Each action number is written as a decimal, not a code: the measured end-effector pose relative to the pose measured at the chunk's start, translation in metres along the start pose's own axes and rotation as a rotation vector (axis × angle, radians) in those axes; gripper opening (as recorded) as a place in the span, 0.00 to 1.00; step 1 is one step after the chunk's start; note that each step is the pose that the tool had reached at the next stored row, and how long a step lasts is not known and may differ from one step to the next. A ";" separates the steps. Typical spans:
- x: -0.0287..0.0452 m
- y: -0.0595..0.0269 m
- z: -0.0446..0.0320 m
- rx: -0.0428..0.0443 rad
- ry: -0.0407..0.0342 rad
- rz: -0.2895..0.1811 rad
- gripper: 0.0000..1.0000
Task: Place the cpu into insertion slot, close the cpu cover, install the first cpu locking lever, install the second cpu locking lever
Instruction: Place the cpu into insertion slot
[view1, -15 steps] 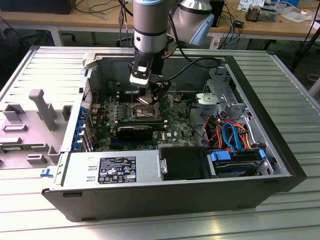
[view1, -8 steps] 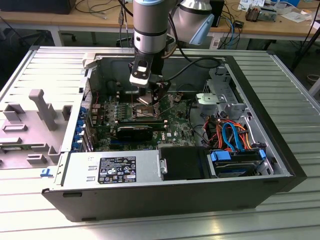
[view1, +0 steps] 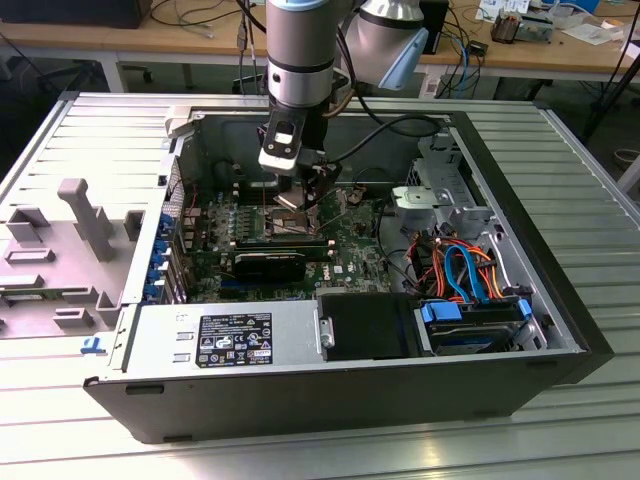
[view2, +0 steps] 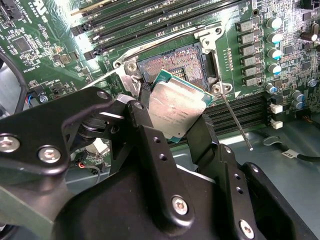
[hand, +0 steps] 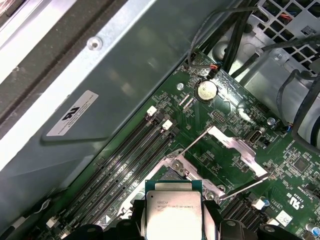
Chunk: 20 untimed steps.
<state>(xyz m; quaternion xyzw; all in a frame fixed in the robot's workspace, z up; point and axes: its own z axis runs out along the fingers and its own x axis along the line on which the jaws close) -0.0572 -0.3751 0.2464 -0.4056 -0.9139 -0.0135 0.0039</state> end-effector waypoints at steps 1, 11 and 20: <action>0.0000 0.0000 0.0000 0.0000 0.0000 0.001 0.54; 0.0000 0.0000 0.0005 -0.0002 -0.0002 0.010 0.54; 0.0000 0.0000 0.0008 -0.0003 -0.0003 0.016 0.54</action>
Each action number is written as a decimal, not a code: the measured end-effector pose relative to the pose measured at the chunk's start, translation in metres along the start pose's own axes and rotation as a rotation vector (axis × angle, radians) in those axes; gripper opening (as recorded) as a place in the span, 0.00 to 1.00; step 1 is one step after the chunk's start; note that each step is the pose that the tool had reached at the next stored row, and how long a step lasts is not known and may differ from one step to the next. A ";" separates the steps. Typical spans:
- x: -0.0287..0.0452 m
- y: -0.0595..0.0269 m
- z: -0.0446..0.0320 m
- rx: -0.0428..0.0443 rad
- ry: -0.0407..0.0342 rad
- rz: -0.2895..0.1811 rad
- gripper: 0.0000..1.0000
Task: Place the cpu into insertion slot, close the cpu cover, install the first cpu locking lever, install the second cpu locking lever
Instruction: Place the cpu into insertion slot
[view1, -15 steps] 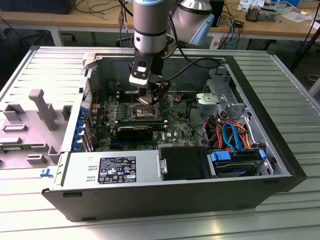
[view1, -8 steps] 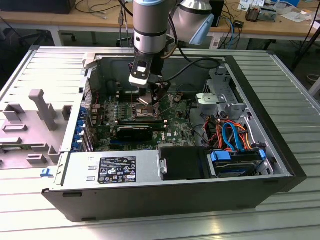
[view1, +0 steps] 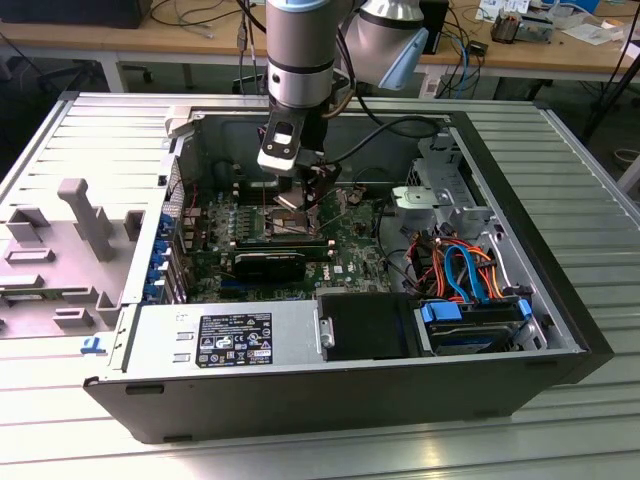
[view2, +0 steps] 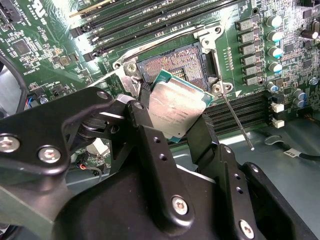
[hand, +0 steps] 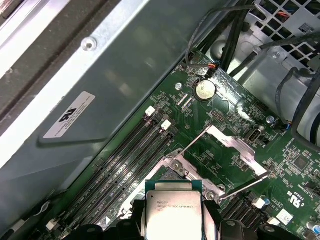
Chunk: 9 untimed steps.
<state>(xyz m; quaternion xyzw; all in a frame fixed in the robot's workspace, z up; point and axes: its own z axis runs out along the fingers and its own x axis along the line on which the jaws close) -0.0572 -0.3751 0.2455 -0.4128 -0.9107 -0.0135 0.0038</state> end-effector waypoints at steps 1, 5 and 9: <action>0.0000 0.0000 0.0000 0.0000 -0.0001 0.001 0.54; 0.0000 0.0000 0.0002 0.0000 -0.0001 0.003 0.54; 0.0000 0.0000 0.0003 -0.0001 -0.0001 0.005 0.54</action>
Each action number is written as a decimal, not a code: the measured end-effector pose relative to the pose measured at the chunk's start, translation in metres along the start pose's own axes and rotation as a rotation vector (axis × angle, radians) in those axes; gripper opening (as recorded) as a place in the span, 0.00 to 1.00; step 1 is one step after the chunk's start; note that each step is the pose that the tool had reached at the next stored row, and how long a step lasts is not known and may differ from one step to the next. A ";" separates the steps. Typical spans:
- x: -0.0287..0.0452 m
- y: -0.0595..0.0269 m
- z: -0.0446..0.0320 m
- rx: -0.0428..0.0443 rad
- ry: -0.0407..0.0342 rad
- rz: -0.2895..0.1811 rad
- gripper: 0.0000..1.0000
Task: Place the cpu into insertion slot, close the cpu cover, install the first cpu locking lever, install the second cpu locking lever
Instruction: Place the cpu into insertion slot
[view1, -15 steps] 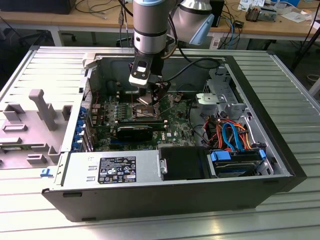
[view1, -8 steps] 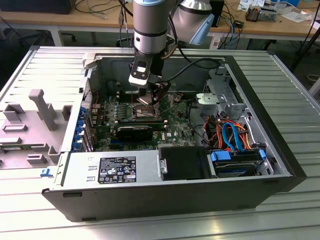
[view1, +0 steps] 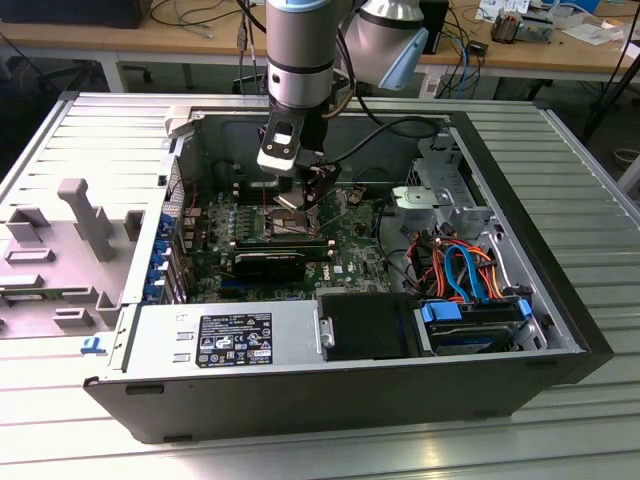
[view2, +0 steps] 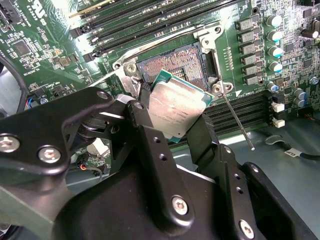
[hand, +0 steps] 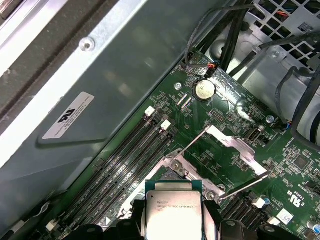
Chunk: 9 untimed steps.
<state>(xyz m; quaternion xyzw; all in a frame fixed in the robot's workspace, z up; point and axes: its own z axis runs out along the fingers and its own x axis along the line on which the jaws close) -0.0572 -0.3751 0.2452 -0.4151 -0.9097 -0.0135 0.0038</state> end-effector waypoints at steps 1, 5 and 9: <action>0.0000 0.0000 0.0000 0.0000 -0.0001 0.001 0.54; 0.0000 0.0000 0.0001 0.0000 -0.0001 0.003 0.54; 0.0000 0.0000 0.0003 -0.0001 -0.0001 0.005 0.54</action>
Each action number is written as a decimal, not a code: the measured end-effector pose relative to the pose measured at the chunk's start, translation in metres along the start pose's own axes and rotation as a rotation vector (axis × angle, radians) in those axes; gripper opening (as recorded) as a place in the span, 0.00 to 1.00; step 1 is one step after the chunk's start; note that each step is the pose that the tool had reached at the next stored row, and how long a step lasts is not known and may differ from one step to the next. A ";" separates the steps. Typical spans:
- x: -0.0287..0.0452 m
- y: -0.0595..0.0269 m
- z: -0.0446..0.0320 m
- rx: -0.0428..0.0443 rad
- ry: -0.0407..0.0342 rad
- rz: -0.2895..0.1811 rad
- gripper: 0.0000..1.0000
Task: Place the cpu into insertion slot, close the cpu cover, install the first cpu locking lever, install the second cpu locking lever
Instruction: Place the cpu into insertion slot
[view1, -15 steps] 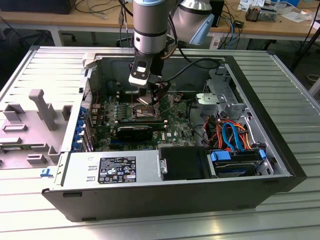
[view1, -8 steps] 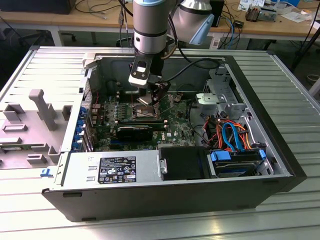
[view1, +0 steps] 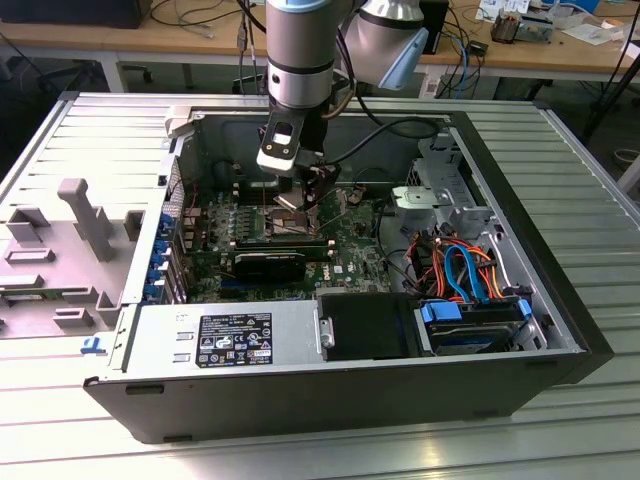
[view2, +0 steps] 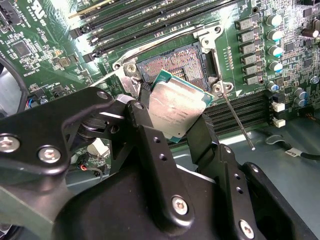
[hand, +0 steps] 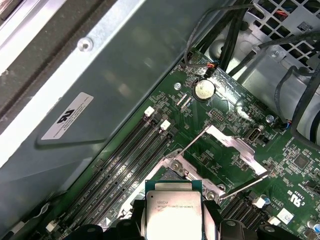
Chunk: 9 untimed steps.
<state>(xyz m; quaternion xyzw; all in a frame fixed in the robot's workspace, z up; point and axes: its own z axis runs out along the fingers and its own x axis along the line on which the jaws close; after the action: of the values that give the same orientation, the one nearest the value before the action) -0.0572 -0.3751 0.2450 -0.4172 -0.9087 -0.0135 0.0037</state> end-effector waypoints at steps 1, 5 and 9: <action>0.0000 0.0000 0.0000 0.0000 0.0000 0.001 0.54; 0.0000 0.0000 0.0002 0.0000 -0.0001 0.004 0.54; 0.0000 0.0000 0.0004 -0.0001 -0.0001 0.006 0.54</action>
<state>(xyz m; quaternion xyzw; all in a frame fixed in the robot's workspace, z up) -0.0572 -0.3751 0.2446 -0.4201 -0.9074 -0.0136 0.0037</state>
